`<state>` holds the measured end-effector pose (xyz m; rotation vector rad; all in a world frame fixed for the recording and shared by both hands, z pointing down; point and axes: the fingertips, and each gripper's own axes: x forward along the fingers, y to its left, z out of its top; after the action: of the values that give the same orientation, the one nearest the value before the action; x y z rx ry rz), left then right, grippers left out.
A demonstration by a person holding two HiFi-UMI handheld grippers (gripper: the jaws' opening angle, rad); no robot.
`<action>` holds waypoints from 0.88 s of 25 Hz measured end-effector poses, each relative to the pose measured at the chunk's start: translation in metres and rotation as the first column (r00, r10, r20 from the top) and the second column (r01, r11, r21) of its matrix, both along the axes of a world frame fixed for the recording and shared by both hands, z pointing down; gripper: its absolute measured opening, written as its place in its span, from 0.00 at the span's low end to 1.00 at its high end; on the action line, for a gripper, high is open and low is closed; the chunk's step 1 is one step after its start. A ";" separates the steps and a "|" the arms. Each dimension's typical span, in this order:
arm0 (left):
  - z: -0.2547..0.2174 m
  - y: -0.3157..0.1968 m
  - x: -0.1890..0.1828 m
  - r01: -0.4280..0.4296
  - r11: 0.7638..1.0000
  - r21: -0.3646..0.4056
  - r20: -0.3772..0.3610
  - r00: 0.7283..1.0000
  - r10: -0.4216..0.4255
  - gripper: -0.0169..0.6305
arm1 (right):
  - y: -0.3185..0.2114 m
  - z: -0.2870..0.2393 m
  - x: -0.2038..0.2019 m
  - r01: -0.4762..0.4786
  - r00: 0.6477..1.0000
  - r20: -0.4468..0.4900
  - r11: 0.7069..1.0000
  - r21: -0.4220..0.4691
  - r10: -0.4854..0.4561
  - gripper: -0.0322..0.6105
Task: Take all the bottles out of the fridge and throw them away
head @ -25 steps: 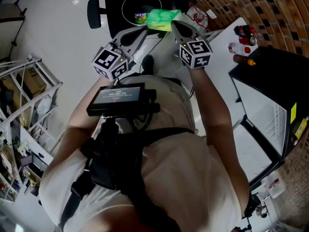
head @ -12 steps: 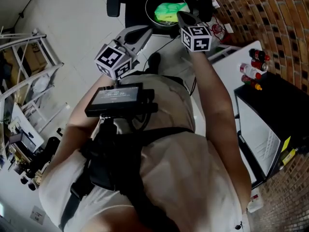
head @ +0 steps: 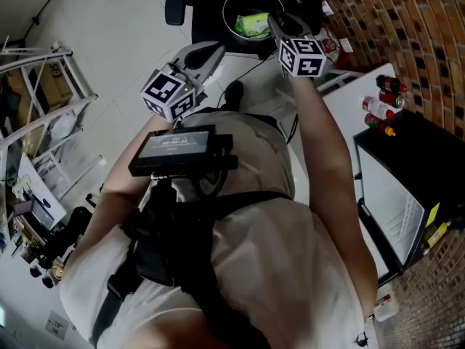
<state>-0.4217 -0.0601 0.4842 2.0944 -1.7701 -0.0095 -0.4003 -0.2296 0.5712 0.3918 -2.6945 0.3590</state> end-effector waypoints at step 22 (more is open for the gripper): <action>-0.034 -0.074 0.145 -0.407 0.909 0.090 0.048 0.913 0.405 0.03 | 0.034 -0.080 0.183 -0.233 0.967 0.120 0.970 0.070 0.224 0.05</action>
<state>-0.2767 -0.1342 0.4498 2.5081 -1.3368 0.0501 -0.2172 -0.1954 0.4917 0.7322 -2.7854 0.3424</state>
